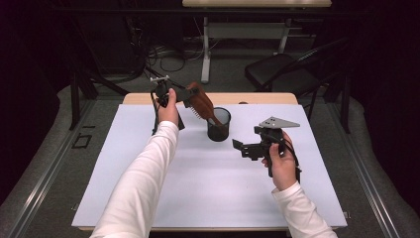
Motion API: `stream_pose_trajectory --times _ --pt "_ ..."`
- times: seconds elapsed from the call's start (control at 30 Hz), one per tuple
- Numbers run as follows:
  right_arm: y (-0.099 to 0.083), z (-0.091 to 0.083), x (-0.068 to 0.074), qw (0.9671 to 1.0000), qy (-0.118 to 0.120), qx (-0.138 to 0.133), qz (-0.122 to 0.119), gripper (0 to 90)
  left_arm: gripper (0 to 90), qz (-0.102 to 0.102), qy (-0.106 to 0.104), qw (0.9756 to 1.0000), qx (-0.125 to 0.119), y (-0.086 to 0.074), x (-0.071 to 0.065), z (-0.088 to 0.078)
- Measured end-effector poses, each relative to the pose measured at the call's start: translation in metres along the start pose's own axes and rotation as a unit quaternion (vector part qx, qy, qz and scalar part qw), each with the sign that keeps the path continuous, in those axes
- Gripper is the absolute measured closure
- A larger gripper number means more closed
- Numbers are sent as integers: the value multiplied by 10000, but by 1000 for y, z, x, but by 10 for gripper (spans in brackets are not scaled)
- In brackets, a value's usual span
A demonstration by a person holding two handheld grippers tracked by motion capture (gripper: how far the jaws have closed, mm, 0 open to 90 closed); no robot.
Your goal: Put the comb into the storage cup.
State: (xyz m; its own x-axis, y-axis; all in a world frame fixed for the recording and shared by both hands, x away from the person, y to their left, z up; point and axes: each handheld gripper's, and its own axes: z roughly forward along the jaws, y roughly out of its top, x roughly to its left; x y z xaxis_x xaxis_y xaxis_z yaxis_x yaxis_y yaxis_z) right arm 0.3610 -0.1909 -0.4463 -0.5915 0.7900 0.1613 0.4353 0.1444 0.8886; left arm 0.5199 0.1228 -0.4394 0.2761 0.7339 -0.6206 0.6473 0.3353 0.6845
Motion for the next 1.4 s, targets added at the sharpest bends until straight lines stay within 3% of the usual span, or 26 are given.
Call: stream_pose_trajectory --times 0.47,0.97,1.4 --pt "-1 1 0 10000 -5 15 12 28 4 94 31 9999 -127 12 3 -17" --pt "-1 1 -1 10000 -18 41 5 30 4 443 197 9987 -131 20 7 -33" --pt "-2 2 -1 10000 -32 47 -9 30 4 862 367 9956 -64 25 9 -46"
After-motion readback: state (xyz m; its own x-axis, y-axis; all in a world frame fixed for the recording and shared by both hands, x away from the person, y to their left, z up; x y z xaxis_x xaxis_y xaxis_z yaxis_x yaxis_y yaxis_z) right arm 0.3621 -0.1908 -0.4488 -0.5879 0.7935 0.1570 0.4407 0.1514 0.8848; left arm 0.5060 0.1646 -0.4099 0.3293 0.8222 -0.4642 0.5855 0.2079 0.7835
